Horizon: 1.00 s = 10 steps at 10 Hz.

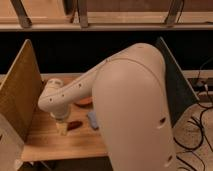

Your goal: Place the pepper in the ceramic bowl

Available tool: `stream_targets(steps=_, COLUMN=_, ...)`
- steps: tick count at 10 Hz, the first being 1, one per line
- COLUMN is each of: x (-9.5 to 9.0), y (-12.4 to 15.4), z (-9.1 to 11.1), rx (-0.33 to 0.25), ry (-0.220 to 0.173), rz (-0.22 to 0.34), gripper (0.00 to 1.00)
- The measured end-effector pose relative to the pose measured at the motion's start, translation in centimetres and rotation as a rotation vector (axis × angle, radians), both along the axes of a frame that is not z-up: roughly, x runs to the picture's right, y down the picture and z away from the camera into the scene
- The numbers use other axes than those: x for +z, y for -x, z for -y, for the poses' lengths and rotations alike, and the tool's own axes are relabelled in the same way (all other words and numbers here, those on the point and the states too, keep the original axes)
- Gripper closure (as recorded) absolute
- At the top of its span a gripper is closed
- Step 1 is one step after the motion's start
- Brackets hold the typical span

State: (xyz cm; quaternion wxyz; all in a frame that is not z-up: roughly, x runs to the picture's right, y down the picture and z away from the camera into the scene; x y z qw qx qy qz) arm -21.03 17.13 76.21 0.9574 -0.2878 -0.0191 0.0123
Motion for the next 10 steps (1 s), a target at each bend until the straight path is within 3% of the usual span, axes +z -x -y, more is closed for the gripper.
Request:
stream_targets(steps=5, x=4.3, y=-1.1, z=-2.5, rx=-0.008, ry=0.049, rz=-0.051, gripper=0.2)
stream_targets(steps=10, x=7.2, y=1.0, z=-3.6, rx=-0.006, ry=0.101, rz=-0.013, gripper=0.2)
